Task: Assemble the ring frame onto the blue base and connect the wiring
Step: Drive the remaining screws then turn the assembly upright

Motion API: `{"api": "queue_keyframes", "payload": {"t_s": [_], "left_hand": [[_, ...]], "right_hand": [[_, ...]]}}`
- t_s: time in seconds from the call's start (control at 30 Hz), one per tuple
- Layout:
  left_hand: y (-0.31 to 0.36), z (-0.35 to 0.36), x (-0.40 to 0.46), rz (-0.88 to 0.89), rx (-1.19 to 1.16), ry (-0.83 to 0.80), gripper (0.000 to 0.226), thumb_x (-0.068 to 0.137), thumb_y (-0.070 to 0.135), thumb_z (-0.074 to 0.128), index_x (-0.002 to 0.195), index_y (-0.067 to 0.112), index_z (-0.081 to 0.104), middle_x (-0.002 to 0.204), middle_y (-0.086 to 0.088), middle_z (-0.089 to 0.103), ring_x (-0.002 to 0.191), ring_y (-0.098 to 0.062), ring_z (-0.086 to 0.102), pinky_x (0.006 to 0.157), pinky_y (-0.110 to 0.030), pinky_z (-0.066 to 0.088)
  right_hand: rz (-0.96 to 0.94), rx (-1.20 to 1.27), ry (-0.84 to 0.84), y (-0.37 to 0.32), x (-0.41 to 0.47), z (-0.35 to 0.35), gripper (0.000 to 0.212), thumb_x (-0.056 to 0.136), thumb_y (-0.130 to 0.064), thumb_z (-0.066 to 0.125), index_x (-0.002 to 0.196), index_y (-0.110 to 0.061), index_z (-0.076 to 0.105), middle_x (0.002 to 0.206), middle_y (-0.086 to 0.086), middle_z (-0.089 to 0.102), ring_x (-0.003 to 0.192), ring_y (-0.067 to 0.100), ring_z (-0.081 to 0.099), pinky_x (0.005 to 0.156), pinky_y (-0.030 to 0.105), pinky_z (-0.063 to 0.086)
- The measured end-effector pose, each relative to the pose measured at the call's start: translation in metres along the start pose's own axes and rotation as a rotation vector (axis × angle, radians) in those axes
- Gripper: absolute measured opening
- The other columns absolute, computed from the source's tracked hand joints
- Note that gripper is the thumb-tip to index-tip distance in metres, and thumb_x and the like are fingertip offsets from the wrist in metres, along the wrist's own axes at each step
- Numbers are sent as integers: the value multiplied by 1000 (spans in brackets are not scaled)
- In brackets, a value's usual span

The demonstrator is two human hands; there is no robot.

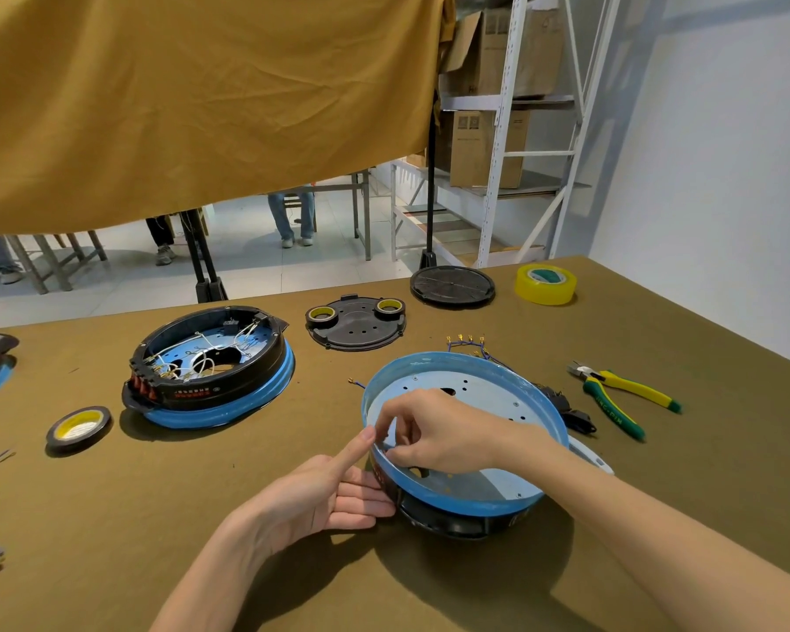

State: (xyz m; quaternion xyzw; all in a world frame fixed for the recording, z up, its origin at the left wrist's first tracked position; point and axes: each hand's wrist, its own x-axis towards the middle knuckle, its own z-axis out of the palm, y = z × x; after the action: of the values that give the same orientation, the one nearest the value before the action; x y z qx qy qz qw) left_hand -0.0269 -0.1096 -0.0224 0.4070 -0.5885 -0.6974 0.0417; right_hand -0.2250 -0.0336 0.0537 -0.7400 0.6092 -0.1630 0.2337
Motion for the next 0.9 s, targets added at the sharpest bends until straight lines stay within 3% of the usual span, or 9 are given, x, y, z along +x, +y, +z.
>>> {"api": "queue_keyframes", "payload": {"t_s": [0.13,0.23,0.37,0.47,0.6,0.7,0.8,0.9], "left_hand": [[0,0,0,0,5,0,112,50,91,74,121,5,67,111,-13,78,106,-24,75,80,-30,62],[0,2,-1,-1,5,4,114,47,92,74,120,5,67,110,-13,78,105,-24,75,79,-29,62],[0,3,-1,8,11,10,114,49,92,73,120,4,67,110,-13,78,106,-24,75,81,-30,62],[2,3,-3,5,1,12,108,56,90,71,121,3,66,110,-14,78,105,-24,75,82,-31,62],[3,5,-4,-5,3,15,98,63,83,64,120,3,66,108,-13,78,104,-23,76,80,-29,62],[4,5,-5,-5,8,18,98,63,83,63,120,4,66,108,-13,78,104,-23,76,80,-29,62],[3,4,-5,-11,13,17,102,59,86,66,119,4,66,108,-12,78,104,-23,76,78,-28,62],[3,3,-3,-12,25,14,116,45,93,74,119,4,67,108,-13,78,104,-23,76,79,-29,62]], "right_hand": [[22,-56,36,-2,1,3,16,96,-33,69,96,-17,71,79,-5,64,70,10,58,61,23,47],[4,-31,19,-1,-1,0,12,94,-32,70,100,-21,69,75,-6,60,64,8,53,58,24,43],[-41,-38,39,0,-3,-2,6,93,-30,72,92,-24,70,75,-1,61,67,12,53,63,37,48],[-59,-25,56,0,-2,-1,10,93,-31,71,101,-24,70,76,0,61,66,13,53,62,37,48],[-49,-109,49,-1,-1,-1,12,93,-37,69,93,-26,73,81,-5,64,75,13,59,67,38,53],[-44,-97,28,0,1,0,15,95,-39,66,99,-25,69,81,-7,62,72,10,57,65,34,53],[-62,-42,9,0,0,0,9,95,-31,68,98,-24,71,79,-4,61,70,12,56,63,32,48],[-64,-119,51,0,2,2,15,96,-40,65,90,-26,68,79,-11,62,73,9,57,64,30,50]]}}
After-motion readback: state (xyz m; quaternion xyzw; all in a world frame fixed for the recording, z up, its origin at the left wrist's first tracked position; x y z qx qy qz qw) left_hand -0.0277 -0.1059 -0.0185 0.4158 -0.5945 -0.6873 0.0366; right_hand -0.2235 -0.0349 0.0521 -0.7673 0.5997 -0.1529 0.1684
